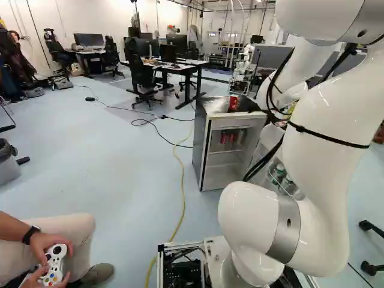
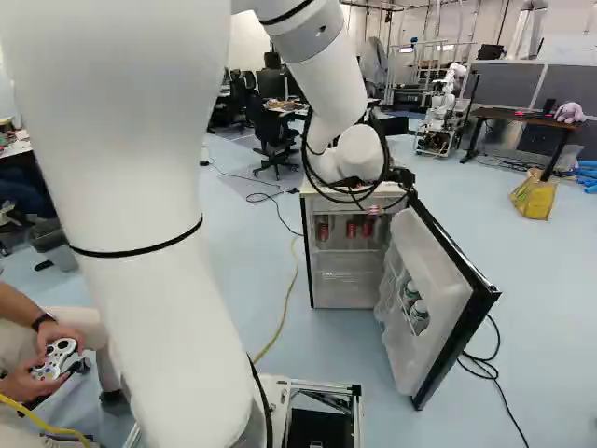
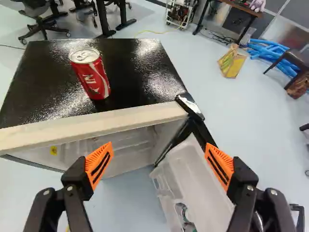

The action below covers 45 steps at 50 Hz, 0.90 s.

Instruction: Grab a drink from the fridge

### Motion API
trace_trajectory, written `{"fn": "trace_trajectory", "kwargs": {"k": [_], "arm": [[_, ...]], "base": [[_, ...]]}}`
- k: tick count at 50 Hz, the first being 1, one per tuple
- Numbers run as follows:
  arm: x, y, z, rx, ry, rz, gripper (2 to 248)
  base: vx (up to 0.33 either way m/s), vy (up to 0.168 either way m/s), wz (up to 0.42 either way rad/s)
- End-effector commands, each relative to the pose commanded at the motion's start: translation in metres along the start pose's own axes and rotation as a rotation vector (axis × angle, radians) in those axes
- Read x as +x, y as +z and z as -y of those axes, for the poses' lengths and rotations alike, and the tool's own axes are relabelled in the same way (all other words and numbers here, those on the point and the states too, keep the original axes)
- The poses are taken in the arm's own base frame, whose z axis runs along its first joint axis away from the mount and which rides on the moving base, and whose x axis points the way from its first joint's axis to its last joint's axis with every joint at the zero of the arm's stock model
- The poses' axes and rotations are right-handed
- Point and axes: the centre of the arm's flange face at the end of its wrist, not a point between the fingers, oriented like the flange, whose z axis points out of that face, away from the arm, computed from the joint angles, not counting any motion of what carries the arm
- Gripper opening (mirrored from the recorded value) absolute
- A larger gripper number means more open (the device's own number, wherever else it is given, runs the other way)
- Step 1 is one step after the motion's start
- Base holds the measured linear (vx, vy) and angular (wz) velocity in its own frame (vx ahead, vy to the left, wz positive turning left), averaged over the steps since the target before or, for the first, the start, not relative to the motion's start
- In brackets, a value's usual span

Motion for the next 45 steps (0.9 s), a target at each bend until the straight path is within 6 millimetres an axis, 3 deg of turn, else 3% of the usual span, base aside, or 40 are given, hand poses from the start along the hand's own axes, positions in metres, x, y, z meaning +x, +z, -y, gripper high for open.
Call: {"fn": "trace_trajectory", "kwargs": {"k": [45], "arm": [[-0.004, -0.048, -0.086, -0.21, 0.146, 0.131, 247]], "base": [[0.0, 0.0, 0.0]]}}
